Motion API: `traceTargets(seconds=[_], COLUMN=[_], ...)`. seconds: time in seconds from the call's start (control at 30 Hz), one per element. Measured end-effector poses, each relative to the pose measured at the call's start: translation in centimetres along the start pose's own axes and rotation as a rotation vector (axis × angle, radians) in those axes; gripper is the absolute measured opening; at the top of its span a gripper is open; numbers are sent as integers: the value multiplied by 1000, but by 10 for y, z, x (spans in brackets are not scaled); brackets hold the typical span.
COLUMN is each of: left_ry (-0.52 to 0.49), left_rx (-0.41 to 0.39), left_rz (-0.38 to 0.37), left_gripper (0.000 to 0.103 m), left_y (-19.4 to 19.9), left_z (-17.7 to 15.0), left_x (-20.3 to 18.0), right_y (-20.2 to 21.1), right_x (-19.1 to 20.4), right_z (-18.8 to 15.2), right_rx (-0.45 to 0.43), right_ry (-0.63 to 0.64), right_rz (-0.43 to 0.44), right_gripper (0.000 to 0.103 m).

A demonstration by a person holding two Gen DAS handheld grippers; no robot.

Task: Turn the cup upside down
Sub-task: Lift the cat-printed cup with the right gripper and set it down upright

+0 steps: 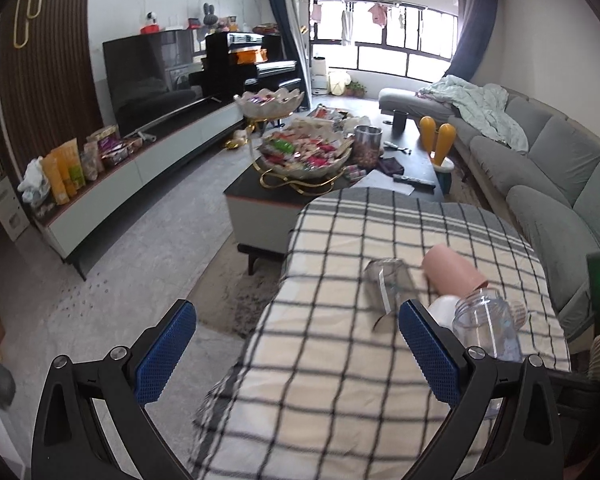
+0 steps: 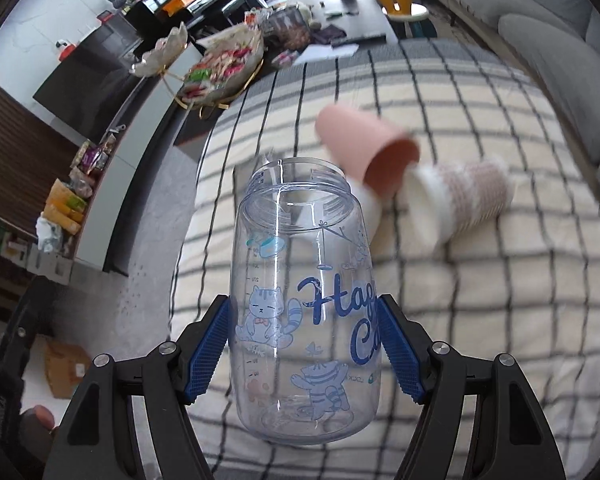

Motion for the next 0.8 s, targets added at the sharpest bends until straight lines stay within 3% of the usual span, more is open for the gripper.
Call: traceTargets(seconds=[0.27,0.57,0.8], left_ry=[-38,-15,-13], left_rx=[46,82,83], left_rz=[-10,-3,-16], left_gripper=[103,103,103], left_y=[-11,-30,-34], left_z=[-37,-58,-63], left_x=[27,36,32], right_y=[-35,-69,-70], right_x=[12,6,1], right_z=[-33,-42,-41], right_rx=[-6,24,20], right_ry=[5,5,10], right_rz=[-42,-85,-96], right_gripper=[72,72,73])
Point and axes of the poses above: each gripper's, at about its wrist camera, not at the fingertips, and y roughly against the way its jaws point, x to its left, z to its top, the point moved 3 cm from there along -y, roughly the way its jaws point, and after that the axes turned 7 degrees about z, right-handed, at the moved point
